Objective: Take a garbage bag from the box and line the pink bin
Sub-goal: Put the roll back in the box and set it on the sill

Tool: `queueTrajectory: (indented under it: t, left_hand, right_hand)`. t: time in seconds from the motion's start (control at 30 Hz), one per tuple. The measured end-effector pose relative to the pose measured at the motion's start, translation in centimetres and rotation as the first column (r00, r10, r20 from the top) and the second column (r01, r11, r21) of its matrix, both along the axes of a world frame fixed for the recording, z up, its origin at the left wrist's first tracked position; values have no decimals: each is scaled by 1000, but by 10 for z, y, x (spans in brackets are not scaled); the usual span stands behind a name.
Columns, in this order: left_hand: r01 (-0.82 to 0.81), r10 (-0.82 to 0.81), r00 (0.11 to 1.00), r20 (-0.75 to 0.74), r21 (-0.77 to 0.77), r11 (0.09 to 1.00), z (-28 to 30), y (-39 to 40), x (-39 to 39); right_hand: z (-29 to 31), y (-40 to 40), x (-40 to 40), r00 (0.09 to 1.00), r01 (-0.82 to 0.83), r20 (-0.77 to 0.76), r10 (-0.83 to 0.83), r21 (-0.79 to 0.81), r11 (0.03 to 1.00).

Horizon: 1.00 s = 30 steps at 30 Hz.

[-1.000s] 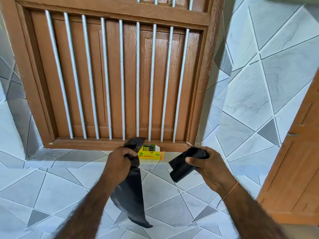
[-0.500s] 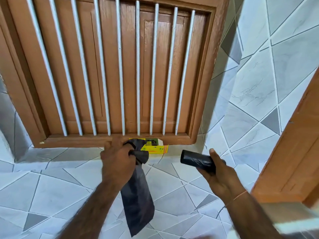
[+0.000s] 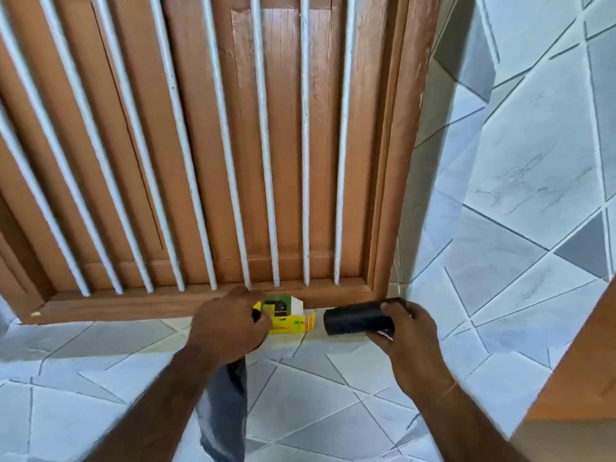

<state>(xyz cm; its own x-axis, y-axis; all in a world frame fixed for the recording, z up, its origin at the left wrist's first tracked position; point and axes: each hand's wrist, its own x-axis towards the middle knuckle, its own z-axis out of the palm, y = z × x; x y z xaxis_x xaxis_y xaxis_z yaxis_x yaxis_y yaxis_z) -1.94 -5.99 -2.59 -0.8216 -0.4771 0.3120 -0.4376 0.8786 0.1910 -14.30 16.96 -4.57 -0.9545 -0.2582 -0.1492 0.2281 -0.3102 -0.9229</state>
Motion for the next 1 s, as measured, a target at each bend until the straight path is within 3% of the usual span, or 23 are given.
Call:
queueTrajectory:
  t: [0.1,0.17,0.27,0.43,0.53,0.67,0.73,0.87,1.0]
  left_hand:
    - [21,-9,986,166,-72,997,-4,-3,-19]
    - [70,-43,961,272,-87,994,-6,-3,-33]
    - [116,-56,932,357,-151,982,-7,2,-49]
    - [111,-28,939,343,-224,968,-16,-1,-48]
    - [108,-74,972,222,-146,983,-20,-8,-35]
    - [141,-141,990,-26,26,990,-23,-13,-12]
    - [160,-151,982,-111,72,984,-24,-14,-2]
    - [194,-172,960,-221,85,977,-21,-19,18]
    - [246,-184,925,-332,155,957,-16,-25,34]
  right_hand:
    - [-5,-16,-19,968,80,-250,-14,258,963]
    - [-10,-24,-27,952,98,-307,13,344,934]
    - [-9,-33,-33,934,141,-356,-5,358,923]
    - [-15,-39,-40,935,125,-354,-13,295,947]
    - [-16,-41,-39,943,85,-333,-1,237,968]
    - [6,-41,-18,903,43,-430,-1,88,995]
    - [21,-40,4,843,34,-538,5,62,997]
    - [39,-41,62,652,181,-758,-27,120,976]
    - [36,-43,109,575,242,-818,24,198,950]
